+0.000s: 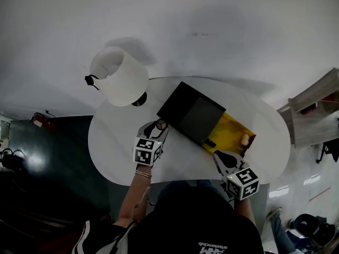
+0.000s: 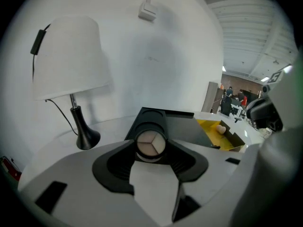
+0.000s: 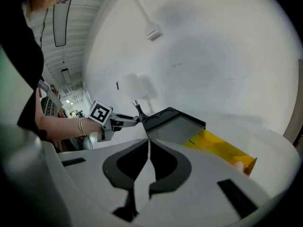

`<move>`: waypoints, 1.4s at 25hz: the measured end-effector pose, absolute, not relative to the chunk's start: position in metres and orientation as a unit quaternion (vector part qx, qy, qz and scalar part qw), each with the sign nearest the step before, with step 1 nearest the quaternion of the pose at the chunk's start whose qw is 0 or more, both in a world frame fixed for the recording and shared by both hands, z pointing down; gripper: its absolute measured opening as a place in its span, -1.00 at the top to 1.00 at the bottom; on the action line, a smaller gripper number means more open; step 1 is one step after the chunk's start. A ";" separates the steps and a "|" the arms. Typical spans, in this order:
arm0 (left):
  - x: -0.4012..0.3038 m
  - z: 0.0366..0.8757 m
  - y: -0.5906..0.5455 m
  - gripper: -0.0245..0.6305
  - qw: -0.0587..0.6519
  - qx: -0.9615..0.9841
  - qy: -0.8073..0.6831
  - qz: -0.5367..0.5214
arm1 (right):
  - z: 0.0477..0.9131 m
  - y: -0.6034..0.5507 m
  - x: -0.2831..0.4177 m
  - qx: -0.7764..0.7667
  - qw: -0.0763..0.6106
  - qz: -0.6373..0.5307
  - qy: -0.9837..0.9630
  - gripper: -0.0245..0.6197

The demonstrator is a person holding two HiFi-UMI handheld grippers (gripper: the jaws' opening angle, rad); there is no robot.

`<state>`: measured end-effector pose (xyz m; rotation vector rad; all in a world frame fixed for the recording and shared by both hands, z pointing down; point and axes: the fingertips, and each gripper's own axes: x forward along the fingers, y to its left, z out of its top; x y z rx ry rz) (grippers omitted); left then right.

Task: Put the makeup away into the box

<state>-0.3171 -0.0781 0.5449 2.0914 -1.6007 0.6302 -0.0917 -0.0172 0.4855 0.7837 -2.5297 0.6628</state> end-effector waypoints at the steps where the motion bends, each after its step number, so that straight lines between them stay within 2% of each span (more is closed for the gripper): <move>1: -0.310 0.545 -0.080 0.24 0.214 0.758 -0.572 0.229 | 0.486 -0.017 -0.086 0.286 0.202 0.239 -0.906 0.83; 18: -0.206 0.545 -0.111 0.24 0.182 0.812 -0.489 0.262 | 0.493 -0.016 0.001 0.369 0.180 0.258 -0.874 0.83; 35: -0.099 0.546 -0.118 0.24 0.156 0.865 -0.373 0.298 | 0.495 -0.020 0.052 0.426 0.142 0.280 -0.848 0.83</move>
